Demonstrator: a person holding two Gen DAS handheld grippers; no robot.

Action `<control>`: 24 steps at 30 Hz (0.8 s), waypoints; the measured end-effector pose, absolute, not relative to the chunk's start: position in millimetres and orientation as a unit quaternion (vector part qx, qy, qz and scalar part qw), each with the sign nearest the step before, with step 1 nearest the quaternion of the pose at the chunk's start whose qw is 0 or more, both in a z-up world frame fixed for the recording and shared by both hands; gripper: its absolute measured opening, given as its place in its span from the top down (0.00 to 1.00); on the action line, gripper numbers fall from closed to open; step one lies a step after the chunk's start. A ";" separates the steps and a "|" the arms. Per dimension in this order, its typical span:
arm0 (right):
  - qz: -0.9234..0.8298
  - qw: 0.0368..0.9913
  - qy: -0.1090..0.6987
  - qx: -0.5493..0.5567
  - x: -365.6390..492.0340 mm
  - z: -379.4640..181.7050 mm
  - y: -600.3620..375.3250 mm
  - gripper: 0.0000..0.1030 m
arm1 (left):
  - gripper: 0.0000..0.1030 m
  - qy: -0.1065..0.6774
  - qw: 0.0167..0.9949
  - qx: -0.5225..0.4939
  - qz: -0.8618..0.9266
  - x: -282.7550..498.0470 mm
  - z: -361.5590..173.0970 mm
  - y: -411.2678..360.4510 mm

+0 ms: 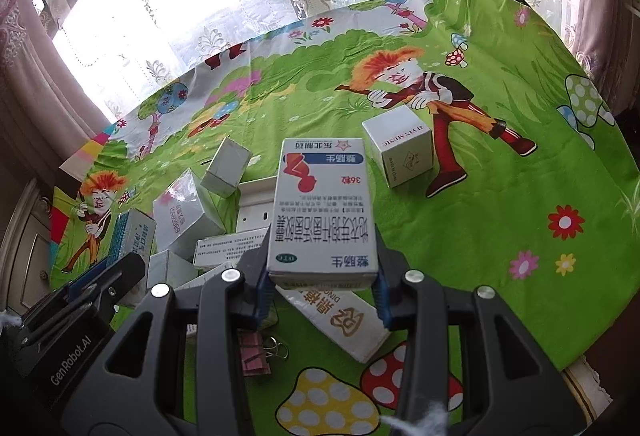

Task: Organize rigid objects
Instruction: 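Carry both boxes into the storage box and open both tools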

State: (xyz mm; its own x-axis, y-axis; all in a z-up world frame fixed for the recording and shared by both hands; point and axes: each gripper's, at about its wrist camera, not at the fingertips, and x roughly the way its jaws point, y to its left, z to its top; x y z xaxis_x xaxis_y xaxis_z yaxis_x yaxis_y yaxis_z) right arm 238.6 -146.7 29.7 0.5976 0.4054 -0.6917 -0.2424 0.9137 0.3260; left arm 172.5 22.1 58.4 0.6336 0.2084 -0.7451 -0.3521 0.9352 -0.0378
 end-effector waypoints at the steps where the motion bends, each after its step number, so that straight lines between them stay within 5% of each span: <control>1: 0.190 0.888 0.407 0.096 234.3 31.9 -143.0 0.57 | 0.67 0.397 0.899 -0.094 0.159 168.1 59.2 25.4; 24: 0.365 0.837 0.405 -0.045 120.2 66.4 -18.8 0.57 | 0.67 0.344 0.870 -0.216 0.280 20.3 66.7 160.3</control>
